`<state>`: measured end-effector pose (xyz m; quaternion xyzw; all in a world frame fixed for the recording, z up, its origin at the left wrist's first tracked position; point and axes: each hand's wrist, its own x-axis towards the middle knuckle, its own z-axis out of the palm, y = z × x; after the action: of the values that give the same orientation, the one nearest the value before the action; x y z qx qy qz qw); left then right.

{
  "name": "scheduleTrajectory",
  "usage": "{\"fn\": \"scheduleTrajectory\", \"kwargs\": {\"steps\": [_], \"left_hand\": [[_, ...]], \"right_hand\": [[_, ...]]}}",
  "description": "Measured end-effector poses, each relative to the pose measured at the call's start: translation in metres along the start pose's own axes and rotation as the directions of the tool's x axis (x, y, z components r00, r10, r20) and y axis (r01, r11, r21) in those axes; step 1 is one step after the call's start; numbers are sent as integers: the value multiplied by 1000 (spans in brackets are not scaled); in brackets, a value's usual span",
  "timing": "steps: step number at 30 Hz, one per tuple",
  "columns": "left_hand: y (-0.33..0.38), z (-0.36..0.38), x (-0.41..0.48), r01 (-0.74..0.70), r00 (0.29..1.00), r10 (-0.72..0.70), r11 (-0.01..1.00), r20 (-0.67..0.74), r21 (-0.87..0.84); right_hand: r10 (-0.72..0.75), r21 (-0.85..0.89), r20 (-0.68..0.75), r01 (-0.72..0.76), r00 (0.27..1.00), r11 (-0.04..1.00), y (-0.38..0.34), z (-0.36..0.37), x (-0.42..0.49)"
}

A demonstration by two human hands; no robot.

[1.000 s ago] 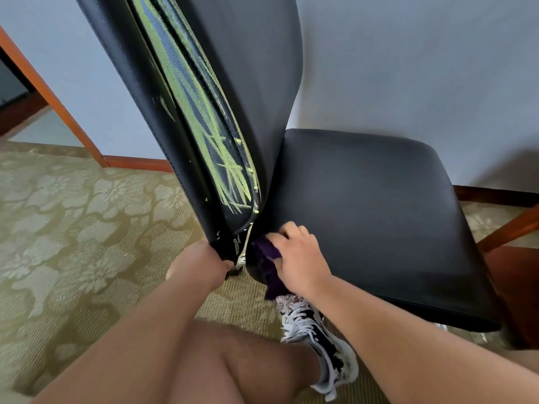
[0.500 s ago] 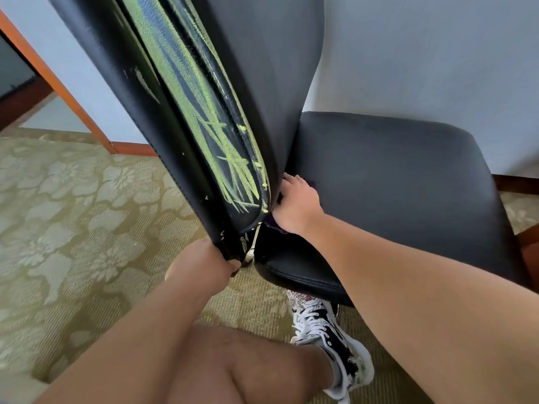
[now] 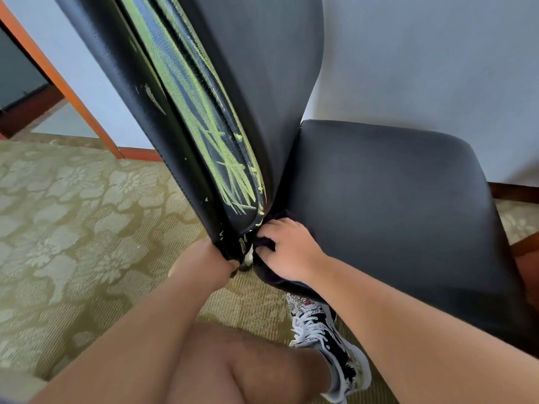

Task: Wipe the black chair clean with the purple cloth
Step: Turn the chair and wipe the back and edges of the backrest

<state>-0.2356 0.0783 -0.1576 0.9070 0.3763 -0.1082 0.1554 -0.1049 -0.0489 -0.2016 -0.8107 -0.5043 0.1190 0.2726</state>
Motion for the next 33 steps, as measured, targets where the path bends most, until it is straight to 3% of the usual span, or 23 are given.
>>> {"fn": "scheduleTrajectory", "kwargs": {"steps": [3, 9, 13, 16, 19, 23, 28, 33], "left_hand": [[0, 0, -2, 9, 1000, -9, 1000, 3, -17], [-2, 3, -3, 11, 1000, -11, 999, -8, -38], [-5, 6, 0, -13, 1000, 13, 1000, -6, 20], [-8, 9, 1, 69, 997, -69, 997, -35, -17], [-8, 11, 3, 58, 998, -58, 998, -1, -7], [-9, 11, 2, 96, 994, -97, 995, -54, -23], [-7, 8, 0, 20, 1000, -21, 999, 18, 28], [-4, 7, -5, 35, 999, -36, 999, -20, -36]], "right_hand": [[-78, 82, -53, 82, 996, 993, 7, 1, -13], [-145, 76, 46, 142, 988, 987, 29, -13, 1], [-61, 65, 53, 58, 997, 996, 42, -26, 32], [50, 30, 62, -52, 997, 998, 54, -36, 60], [148, 39, 55, -151, 987, 988, 63, -39, 83], [226, -61, -28, -227, 974, 972, 54, -28, 88], [240, 48, -44, -237, 970, 970, 37, -22, 62], [140, 104, -56, -134, 989, 986, 11, -10, 18]]}}
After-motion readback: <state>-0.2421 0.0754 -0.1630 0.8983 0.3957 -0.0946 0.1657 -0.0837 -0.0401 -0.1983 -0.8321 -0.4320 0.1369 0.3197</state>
